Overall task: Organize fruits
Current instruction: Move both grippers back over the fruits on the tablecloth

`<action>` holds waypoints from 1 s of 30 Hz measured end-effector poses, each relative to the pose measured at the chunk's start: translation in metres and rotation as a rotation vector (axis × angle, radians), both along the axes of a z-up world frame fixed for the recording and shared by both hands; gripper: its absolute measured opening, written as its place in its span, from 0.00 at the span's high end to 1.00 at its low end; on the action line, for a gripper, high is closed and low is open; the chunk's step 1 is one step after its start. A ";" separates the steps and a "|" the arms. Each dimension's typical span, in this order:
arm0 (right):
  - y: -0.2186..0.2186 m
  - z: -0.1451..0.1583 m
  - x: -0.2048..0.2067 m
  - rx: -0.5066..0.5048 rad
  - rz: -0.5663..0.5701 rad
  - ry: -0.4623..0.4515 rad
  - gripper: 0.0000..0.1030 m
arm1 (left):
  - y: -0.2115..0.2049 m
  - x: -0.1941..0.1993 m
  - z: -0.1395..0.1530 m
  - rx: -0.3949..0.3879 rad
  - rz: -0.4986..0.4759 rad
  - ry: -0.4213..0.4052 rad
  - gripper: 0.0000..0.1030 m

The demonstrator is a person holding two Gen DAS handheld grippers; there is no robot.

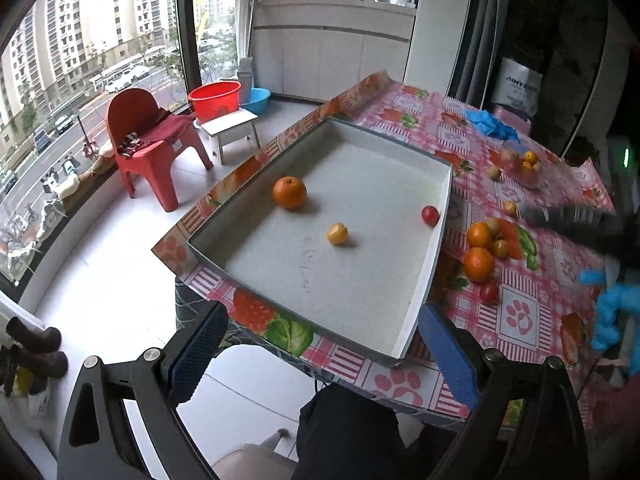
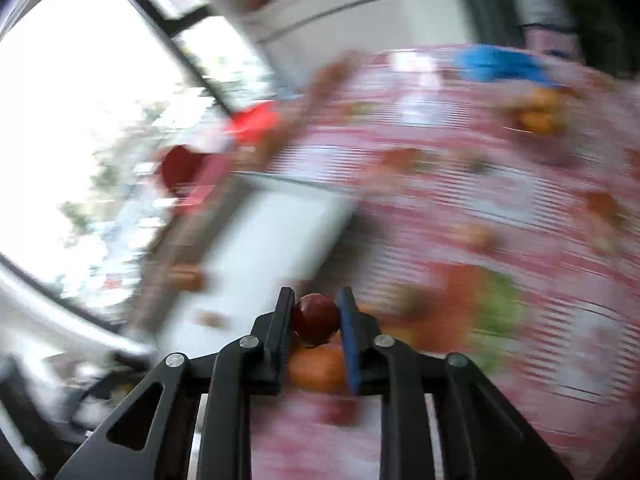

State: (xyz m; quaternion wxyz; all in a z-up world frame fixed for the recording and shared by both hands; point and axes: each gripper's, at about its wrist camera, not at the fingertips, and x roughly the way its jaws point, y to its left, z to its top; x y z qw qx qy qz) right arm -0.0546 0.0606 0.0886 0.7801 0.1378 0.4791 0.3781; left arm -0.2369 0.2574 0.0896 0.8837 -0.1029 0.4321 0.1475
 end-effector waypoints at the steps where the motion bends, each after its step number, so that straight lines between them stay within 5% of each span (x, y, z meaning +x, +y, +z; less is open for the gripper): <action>1: 0.009 0.002 0.000 0.017 0.018 0.010 0.53 | -0.001 0.001 0.000 0.005 0.000 0.001 0.06; 2: 0.015 0.005 0.000 -0.004 0.007 0.000 0.22 | -0.001 0.000 0.001 0.010 0.001 -0.002 0.06; 3: 0.016 0.008 -0.001 -0.033 -0.017 -0.028 0.14 | -0.001 0.000 0.002 0.010 0.004 -0.005 0.06; 9: -0.032 0.000 -0.006 -0.217 -0.119 -0.074 0.14 | 0.001 -0.006 0.002 -0.064 -0.001 -0.046 0.06; 14: -0.088 -0.024 -0.014 -0.323 -0.219 -0.049 0.13 | -0.012 0.006 -0.012 -0.131 -0.035 0.022 0.06; 20: -0.111 -0.051 -0.043 -0.482 -0.264 -0.126 0.11 | -0.040 0.003 -0.002 -0.023 -0.069 0.032 0.06; 30: -0.115 -0.069 -0.063 -0.511 -0.224 -0.154 0.11 | -0.050 -0.007 0.058 0.112 -0.072 -0.049 0.06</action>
